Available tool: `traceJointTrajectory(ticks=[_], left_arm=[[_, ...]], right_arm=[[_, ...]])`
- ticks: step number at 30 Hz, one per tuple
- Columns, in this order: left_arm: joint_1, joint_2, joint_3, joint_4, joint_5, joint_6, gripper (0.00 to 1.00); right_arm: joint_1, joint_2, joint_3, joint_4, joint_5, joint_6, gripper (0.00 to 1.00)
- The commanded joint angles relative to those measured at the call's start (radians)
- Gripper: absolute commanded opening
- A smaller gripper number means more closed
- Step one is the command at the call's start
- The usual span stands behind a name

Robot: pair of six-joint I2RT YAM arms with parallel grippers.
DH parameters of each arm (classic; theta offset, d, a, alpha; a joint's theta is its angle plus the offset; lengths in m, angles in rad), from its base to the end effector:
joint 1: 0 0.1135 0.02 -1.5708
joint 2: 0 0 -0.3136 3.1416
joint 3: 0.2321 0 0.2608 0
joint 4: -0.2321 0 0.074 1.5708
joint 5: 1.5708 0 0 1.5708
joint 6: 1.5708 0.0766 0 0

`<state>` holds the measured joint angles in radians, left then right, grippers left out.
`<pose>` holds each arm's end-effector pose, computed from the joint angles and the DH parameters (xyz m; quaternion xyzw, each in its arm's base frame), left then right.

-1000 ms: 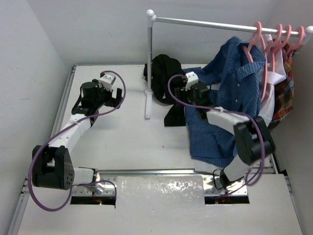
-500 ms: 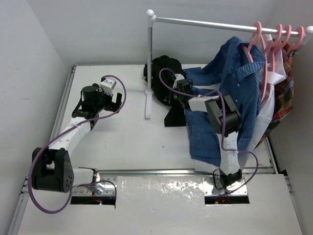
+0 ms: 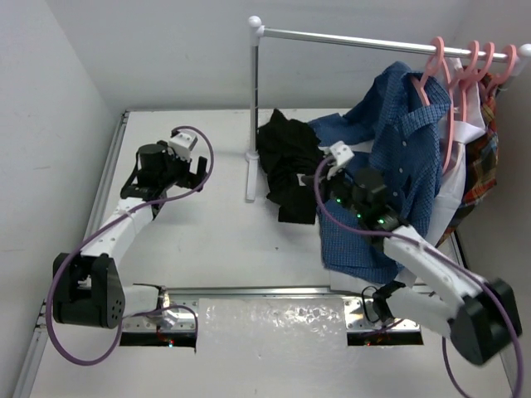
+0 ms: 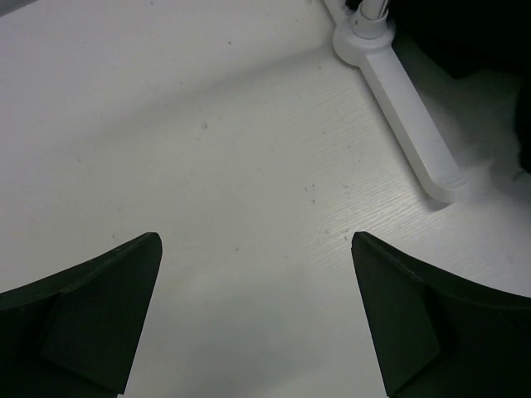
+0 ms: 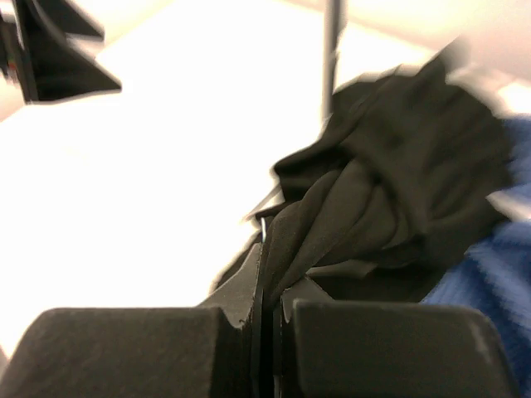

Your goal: Place the shirt on the hanger

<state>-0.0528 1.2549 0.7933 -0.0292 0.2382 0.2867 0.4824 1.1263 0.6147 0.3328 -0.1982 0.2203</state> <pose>0.3061 -0.0343 0.2823 0.2041 0.8291 -0.0417 0.5189 0.2433 0.1444 0.2982 -0.1627 0.7488 0.2909 0.5729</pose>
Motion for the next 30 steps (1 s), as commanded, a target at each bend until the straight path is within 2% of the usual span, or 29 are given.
traceJointTrajectory(ticks=[1,3,4,5,6,7,9,10,13,15,17,20,21,22,23,25,26,30], left_arm=[[-0.002,-0.057,0.067,-0.023,0.041,-0.006,0.97],[-0.004,-0.068,0.072,-0.028,0.047,-0.001,0.97],[-0.004,-0.083,0.072,-0.028,0.056,0.002,0.97],[-0.004,-0.090,0.067,-0.026,0.061,0.005,0.97],[-0.004,-0.095,0.067,-0.023,0.064,0.006,0.97],[-0.004,-0.104,0.064,-0.023,0.076,0.006,0.97],[-0.004,-0.109,0.061,-0.026,0.088,0.012,0.97],[-0.005,-0.110,0.060,-0.032,0.101,0.015,0.97],[-0.005,-0.111,0.058,-0.052,0.108,0.029,0.97],[-0.005,-0.114,0.054,-0.063,0.108,0.038,0.97],[-0.004,-0.112,0.047,-0.063,0.110,0.043,0.97],[-0.005,-0.109,0.041,-0.049,0.118,0.039,0.97],[-0.005,-0.101,0.041,-0.048,0.121,0.035,0.97],[-0.004,-0.098,0.043,-0.048,0.124,0.031,0.97],[-0.005,-0.095,0.046,-0.051,0.122,0.031,0.97],[-0.004,-0.088,0.047,-0.064,0.121,0.032,0.97],[-0.005,-0.089,0.046,-0.069,0.119,0.040,0.96],[-0.005,-0.091,0.035,-0.071,0.104,0.045,0.96]], right_arm=[[-0.008,-0.181,0.006,-0.156,0.089,-0.071,0.00],[-0.022,-0.233,0.020,-0.262,0.236,-0.061,0.06],[-0.034,-0.250,0.046,-0.306,0.373,-0.047,0.09],[-0.072,-0.247,0.063,-0.396,0.413,-0.038,0.15],[-0.099,-0.237,0.086,-0.437,0.427,-0.032,0.34],[-0.119,-0.221,0.106,-0.477,0.418,-0.018,0.47],[-0.165,-0.166,0.178,-0.578,0.379,-0.003,0.83],[-0.166,-0.151,0.198,-0.603,0.387,-0.001,0.97],[-0.165,-0.143,0.220,-0.586,0.443,0.008,0.98],[-0.163,-0.154,0.208,-0.516,0.386,0.001,0.92],[-0.139,-0.122,0.200,-0.460,0.324,-0.022,0.71],[-0.091,-0.036,0.246,-0.468,0.286,-0.064,0.33],[-0.081,0.033,0.258,-0.468,0.246,-0.070,0.32],[-0.071,0.068,0.281,-0.468,0.218,-0.075,0.36],[-0.050,0.101,0.287,-0.456,0.203,-0.073,0.51],[-0.007,0.188,0.295,-0.421,0.123,-0.070,0.62],[0.010,0.213,0.295,-0.408,0.117,-0.070,0.72],[0.056,0.378,0.341,-0.388,0.160,-0.026,0.79]])
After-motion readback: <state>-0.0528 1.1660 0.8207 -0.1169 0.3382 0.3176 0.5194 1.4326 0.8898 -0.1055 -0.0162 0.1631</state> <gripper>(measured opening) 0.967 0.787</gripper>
